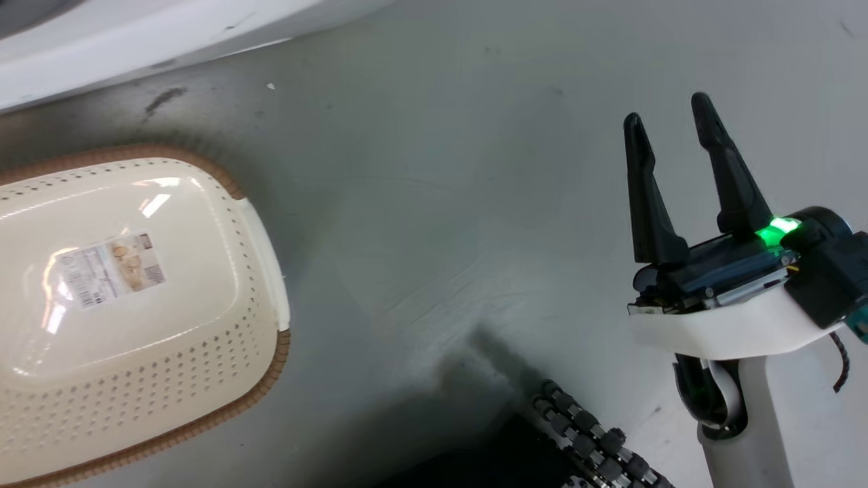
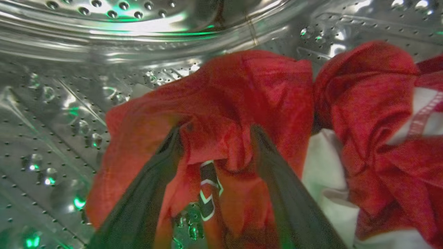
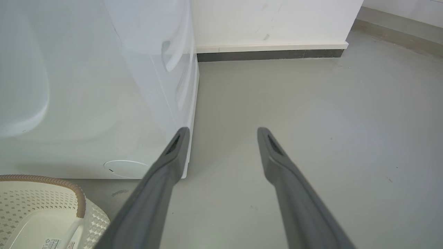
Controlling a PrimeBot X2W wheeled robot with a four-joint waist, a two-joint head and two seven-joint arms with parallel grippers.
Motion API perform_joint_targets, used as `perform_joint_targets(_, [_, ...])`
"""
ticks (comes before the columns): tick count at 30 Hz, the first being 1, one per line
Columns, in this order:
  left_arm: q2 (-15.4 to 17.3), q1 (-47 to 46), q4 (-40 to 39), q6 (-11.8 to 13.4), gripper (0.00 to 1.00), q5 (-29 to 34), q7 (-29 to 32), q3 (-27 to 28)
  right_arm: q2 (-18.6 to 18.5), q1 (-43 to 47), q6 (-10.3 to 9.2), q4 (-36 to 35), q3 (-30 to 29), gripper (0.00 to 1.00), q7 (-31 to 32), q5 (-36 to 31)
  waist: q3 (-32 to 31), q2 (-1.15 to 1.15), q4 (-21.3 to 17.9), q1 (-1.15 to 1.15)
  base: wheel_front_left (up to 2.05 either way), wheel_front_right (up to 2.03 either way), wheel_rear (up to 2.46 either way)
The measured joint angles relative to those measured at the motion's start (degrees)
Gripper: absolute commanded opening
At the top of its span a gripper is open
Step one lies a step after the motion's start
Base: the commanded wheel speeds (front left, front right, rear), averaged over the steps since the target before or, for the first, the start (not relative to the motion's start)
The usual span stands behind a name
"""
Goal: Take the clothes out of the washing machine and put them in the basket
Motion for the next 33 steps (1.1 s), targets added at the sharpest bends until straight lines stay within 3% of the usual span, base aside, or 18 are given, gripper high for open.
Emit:
perform_joint_targets(6, [0.5,-2.7,3.6,0.0,1.0,0.0,5.8,-2.6,0.0,1.9,-0.01,-0.8,1.1,1.0,0.0,0.1,1.2,0.0,-2.2,0.0,0.0,0.0,0.0])
perform_joint_targets(13, [0.4,-4.5,7.2,0.0,1.0,-0.1,8.9,-4.4,0.0,3.2,0.0,-2.6,0.5,1.0,0.0,0.4,2.1,0.0,-2.1,-0.01,0.0,0.0,0.0])
perform_joint_targets(14, [0.4,-4.8,7.3,0.0,0.24,-0.2,9.1,-4.6,0.0,3.4,0.0,-2.7,0.5,1.0,0.0,0.4,2.2,0.0,-2.1,-0.01,0.0,0.0,0.0])
perform_joint_targets(15, [0.3,-5.0,7.4,0.0,0.0,-0.6,9.1,-4.8,0.0,3.5,0.0,-2.7,0.5,1.0,0.0,0.4,2.3,0.0,-2.0,-0.01,0.0,0.0,0.0])
perform_joint_targets(25, [0.7,-5.9,7.3,0.0,0.0,-2.1,5.5,-6.0,0.0,2.3,0.0,-2.8,0.1,1.0,0.0,1.0,2.7,0.0,-1.5,-0.01,0.0,0.0,0.0])
perform_joint_targets(33, [1.2,-6.3,6.6,1.0,0.0,-2.1,-4.9,-5.6,0.0,0.3,0.0,-1.7,-0.2,1.0,0.0,0.9,1.2,0.0,-1.8,-0.01,0.0,0.0,0.0])
